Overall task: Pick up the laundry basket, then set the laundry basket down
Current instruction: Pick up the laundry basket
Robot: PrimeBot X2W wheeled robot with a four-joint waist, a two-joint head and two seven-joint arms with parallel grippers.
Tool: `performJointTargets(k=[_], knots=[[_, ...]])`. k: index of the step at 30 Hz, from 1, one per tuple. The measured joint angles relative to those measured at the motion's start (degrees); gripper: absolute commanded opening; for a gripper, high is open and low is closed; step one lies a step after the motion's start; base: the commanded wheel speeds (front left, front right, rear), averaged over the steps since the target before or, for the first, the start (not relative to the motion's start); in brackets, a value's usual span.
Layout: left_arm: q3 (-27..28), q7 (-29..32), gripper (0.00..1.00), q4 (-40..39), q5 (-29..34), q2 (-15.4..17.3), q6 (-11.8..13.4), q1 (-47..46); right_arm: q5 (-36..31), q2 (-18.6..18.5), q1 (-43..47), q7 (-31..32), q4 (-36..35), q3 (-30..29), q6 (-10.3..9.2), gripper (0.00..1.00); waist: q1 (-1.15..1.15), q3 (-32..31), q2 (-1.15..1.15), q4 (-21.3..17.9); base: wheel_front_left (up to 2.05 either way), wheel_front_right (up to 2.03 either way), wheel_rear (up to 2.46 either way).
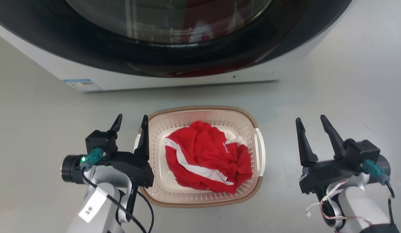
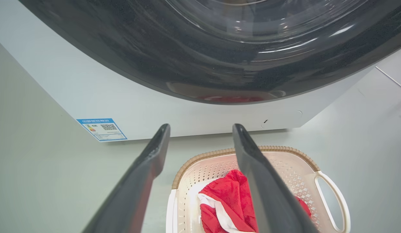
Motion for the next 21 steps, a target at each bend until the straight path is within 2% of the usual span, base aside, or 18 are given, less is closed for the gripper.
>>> performJointTargets(k=[12,21], knots=[[0.9,2.7,1.00,10.8,-0.6,0.1,-1.5,-9.3,-1.1,1.7,-11.8,1.6,8.2,3.1,2.67,1.00,0.00,11.1,0.01,-0.3,0.00,0.00,0.00],[1.1,4.1,1.00,18.0,-1.2,1.3,-3.9,-13.2,-1.7,3.8,-15.7,1.6,14.4,5.3,4.27,1.00,-0.01,16.2,0.00,-1.0,0.00,0.00,0.00]])
